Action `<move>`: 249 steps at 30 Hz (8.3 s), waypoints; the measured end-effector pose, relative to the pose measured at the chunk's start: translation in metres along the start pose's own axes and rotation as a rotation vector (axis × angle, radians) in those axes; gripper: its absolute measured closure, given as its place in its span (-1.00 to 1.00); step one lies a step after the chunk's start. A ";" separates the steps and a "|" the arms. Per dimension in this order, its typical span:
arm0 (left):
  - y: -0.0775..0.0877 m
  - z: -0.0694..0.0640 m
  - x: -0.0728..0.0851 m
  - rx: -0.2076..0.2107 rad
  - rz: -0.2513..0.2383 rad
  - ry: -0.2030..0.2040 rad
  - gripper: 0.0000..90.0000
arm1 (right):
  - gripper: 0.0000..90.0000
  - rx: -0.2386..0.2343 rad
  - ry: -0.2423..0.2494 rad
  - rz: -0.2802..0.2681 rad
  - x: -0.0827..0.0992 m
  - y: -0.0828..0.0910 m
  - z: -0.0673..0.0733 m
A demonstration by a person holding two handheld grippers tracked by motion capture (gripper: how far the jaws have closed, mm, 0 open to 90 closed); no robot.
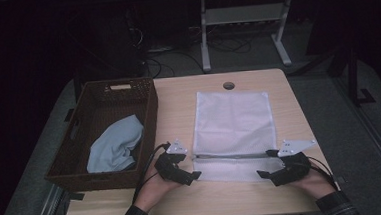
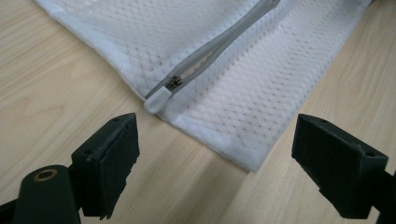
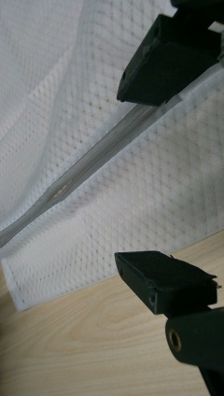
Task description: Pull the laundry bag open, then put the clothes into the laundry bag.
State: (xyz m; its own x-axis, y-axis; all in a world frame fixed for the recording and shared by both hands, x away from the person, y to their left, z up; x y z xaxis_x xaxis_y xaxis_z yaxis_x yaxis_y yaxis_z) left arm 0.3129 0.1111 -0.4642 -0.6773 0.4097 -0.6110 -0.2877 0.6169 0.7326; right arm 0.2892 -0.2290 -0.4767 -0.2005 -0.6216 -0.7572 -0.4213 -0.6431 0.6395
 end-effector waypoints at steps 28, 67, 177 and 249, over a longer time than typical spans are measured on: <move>0.049 -0.005 -0.028 0.000 0.049 0.008 -0.65 | -0.61 -0.040 0.061 -0.024 -0.020 -0.017 0.001; 0.108 0.045 -0.059 -0.051 0.001 -0.003 -0.65 | -0.62 -0.016 0.033 -0.044 -0.020 -0.014 -0.007; 0.124 0.207 0.004 -0.447 0.227 0.395 0.44 | -0.67 0.019 -0.005 -0.008 -0.001 -0.008 -0.005; 0.174 0.027 -0.118 -0.092 0.006 -0.032 0.45 | -0.67 0.021 -0.023 -0.045 -0.002 -0.002 -0.007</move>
State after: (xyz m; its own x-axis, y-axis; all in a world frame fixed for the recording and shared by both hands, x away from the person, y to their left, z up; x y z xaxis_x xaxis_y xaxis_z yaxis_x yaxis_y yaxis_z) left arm 0.3608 0.1880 -0.2729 -0.6579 0.4350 -0.6148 -0.3459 0.5505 0.7598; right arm 0.2965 -0.2297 -0.4757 -0.2012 -0.5815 -0.7883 -0.4493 -0.6603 0.6018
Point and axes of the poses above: each handheld gripper's, and its own axes: y roughly backward along the jaws, x roughly out of its underside, z roughly to its left, the point moved 3 cm from there along -y, roughly forward along the jaws, and after that the axes turned 14 degrees about y, right-handed, at the moved point
